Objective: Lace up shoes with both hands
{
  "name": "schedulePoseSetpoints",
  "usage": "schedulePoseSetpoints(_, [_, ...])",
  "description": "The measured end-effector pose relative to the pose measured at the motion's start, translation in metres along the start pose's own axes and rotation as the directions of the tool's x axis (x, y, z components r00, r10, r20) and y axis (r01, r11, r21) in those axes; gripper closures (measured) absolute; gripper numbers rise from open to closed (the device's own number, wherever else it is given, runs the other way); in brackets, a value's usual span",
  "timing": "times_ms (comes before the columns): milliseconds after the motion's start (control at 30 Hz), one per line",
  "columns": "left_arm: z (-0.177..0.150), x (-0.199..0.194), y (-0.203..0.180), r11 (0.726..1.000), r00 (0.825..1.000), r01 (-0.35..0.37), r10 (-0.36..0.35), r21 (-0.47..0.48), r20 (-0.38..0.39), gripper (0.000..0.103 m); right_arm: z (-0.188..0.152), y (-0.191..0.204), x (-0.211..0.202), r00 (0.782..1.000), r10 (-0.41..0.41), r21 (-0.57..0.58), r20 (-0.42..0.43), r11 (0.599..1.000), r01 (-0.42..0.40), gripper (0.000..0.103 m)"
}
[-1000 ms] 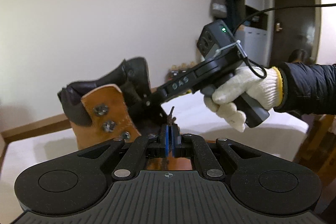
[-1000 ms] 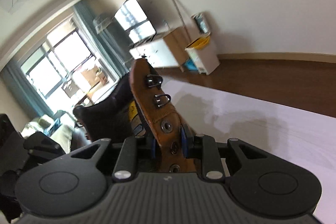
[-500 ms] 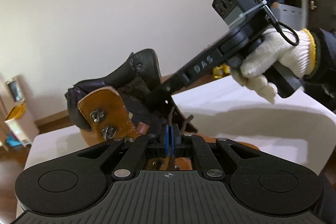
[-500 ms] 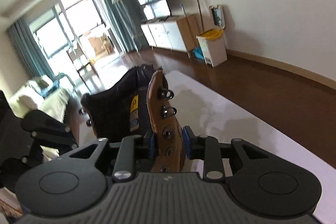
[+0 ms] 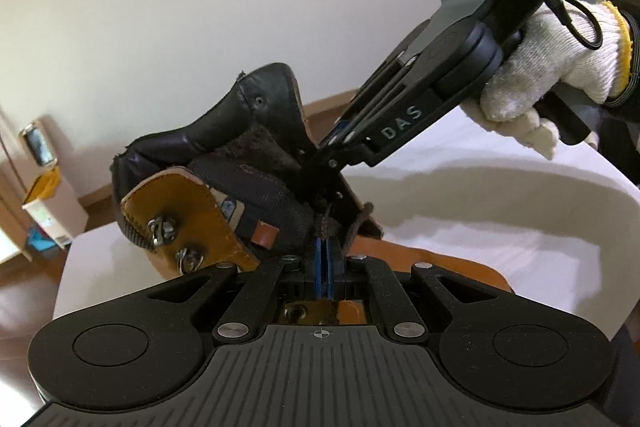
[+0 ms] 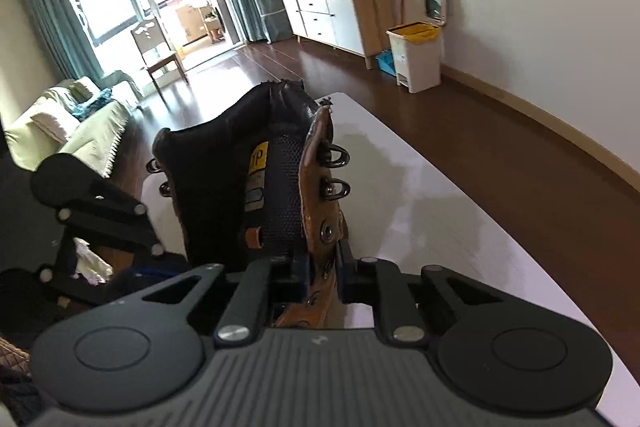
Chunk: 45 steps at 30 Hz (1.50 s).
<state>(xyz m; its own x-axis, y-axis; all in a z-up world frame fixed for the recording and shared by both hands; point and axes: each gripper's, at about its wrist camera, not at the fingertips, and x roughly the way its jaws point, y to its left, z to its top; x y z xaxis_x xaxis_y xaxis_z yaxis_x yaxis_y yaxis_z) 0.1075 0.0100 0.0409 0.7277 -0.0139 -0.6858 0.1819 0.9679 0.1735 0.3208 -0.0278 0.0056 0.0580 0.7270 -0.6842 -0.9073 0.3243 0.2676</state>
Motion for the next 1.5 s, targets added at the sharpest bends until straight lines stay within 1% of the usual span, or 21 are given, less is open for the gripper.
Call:
schedulePoseSetpoints(67, [0.000, 0.000, 0.000, 1.000, 1.000, 0.003, -0.003, -0.002, -0.002, 0.100, 0.001, -0.005, 0.002, 1.000, 0.025, 0.009, 0.006, 1.000, -0.025, 0.089])
schedulePoseSetpoints(167, [-0.001, -0.002, -0.001, 1.000, 1.000, 0.014, -0.014, -0.001, 0.006, 0.100, 0.001, -0.011, 0.001, 0.999, 0.040, 0.018, 0.010, 0.999, -0.040, 0.089])
schedulePoseSetpoints(233, [-0.002, -0.007, -0.002, 0.999, 0.999, 0.040, -0.040, -0.009, 0.026, 0.100, 0.001, -0.013, 0.000, 0.999, 0.050, 0.023, 0.015, 0.998, -0.050, 0.089])
schedulePoseSetpoints(300, [-0.003, -0.012, -0.006, 0.999, 0.999, 0.043, -0.044, 0.009, 0.031, 0.100, 0.001, -0.015, -0.001, 0.998, 0.055, 0.023, 0.019, 0.998, -0.056, 0.089])
schedulePoseSetpoints(500, [-0.005, -0.016, -0.002, 0.998, 0.998, 0.061, -0.061, 0.004, 0.026, 0.100, 0.002, -0.015, -0.004, 0.998, 0.059, 0.029, 0.029, 0.998, -0.060, 0.089])
schedulePoseSetpoints(667, [-0.001, -0.022, -0.006, 0.997, 0.998, 0.066, -0.065, 0.036, -0.010, 0.100, 0.008, -0.013, 0.000, 0.998, 0.051, 0.030, 0.024, 0.998, -0.051, 0.089])
schedulePoseSetpoints(767, [0.002, -0.028, -0.009, 0.996, 0.997, 0.069, -0.066, 0.061, -0.050, 0.100, 0.009, -0.012, 0.002, 0.998, 0.049, 0.030, 0.024, 0.998, -0.050, 0.089])
schedulePoseSetpoints(800, [0.005, -0.022, -0.007, 0.996, 0.996, 0.069, -0.066, 0.060, -0.052, 0.100, 0.009, -0.011, 0.002, 0.998, 0.050, 0.030, 0.025, 0.998, -0.050, 0.089])
schedulePoseSetpoints(900, [0.007, -0.024, -0.003, 0.996, 0.996, 0.068, -0.065, 0.056, -0.061, 0.100, 0.010, -0.011, 0.003, 0.998, 0.050, 0.032, 0.026, 0.998, -0.051, 0.089])
schedulePoseSetpoints(967, [0.015, -0.011, 0.001, 0.997, 0.996, 0.068, -0.065, 0.047, -0.061, 0.100, 0.010, -0.012, 0.004, 0.998, 0.049, 0.035, 0.027, 0.998, -0.050, 0.089])
schedulePoseSetpoints(1100, [0.019, -0.013, 0.004, 0.997, 0.996, 0.077, -0.076, 0.030, -0.050, 0.100, 0.010, -0.013, 0.005, 0.999, 0.047, 0.040, 0.027, 0.998, -0.048, 0.089])
schedulePoseSetpoints(1167, [0.025, 0.001, 0.012, 0.996, 0.995, 0.082, -0.081, 0.017, -0.050, 0.100, 0.011, -0.013, 0.005, 0.998, 0.048, 0.043, 0.027, 0.998, -0.049, 0.089])
schedulePoseSetpoints(1233, [0.026, -0.003, 0.012, 0.997, 0.995, 0.081, -0.080, 0.020, -0.057, 0.100, 0.011, -0.013, 0.005, 0.998, 0.050, 0.049, 0.027, 0.997, -0.052, 0.089])
schedulePoseSetpoints(1367, [0.028, -0.002, 0.014, 0.996, 0.995, 0.085, -0.084, 0.013, -0.051, 0.100, 0.009, -0.017, 0.004, 0.997, 0.065, 0.058, 0.036, 0.996, -0.067, 0.085])
schedulePoseSetpoints(1500, [0.026, 0.002, 0.008, 0.996, 0.995, 0.086, -0.085, 0.024, -0.048, 0.100, 0.002, -0.019, -0.009, 0.997, 0.057, 0.010, 0.049, 0.998, -0.057, 0.077])
